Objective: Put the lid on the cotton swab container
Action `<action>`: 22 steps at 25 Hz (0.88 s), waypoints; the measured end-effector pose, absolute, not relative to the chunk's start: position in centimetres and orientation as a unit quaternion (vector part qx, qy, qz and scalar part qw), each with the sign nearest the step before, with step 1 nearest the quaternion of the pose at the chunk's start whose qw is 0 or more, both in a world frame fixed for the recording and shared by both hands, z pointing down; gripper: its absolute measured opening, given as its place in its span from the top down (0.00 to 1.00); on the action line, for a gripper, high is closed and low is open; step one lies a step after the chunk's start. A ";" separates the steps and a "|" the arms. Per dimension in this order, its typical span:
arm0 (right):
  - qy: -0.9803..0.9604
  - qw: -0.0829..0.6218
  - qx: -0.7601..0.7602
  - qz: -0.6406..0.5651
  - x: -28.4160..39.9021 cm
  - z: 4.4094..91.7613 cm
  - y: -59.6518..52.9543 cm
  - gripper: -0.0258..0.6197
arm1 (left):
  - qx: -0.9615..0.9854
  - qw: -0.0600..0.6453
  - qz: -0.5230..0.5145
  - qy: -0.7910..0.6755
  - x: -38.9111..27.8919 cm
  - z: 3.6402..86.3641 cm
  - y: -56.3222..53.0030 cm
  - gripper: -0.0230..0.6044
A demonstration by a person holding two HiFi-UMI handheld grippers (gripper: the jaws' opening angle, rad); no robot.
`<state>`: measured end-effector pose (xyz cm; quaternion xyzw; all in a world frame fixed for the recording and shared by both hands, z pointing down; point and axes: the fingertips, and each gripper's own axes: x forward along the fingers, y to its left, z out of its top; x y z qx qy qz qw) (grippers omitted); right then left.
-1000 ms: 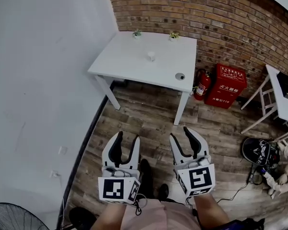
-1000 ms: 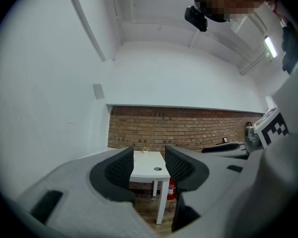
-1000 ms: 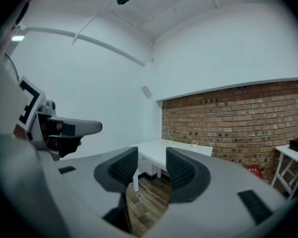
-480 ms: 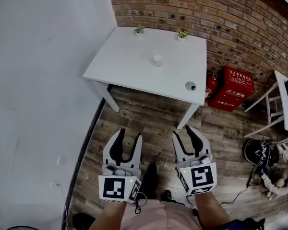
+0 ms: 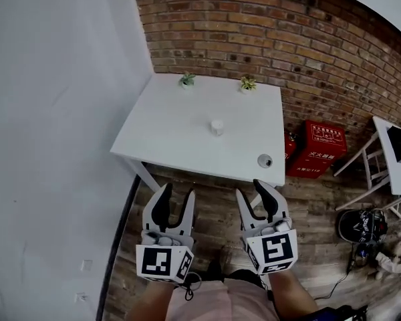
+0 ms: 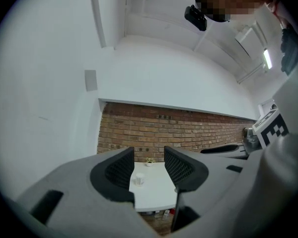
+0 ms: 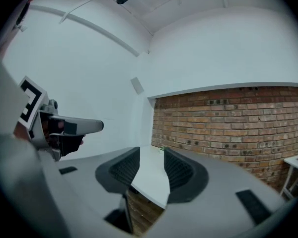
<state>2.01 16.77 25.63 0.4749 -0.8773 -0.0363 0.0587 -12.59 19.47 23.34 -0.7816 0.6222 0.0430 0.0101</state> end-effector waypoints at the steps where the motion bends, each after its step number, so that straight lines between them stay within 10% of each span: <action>1: -0.876 0.060 0.477 -0.038 1.9 25.5 16.3 0.72 | -0.785 0.009 0.044 0.618 -12.6 23.3 18.9 0.66; 22: -0.879 0.078 0.469 0.029 2.1 31.7 2.5 0.71 | -0.801 -0.053 -0.006 0.596 -11.3 29.6 5.0 0.65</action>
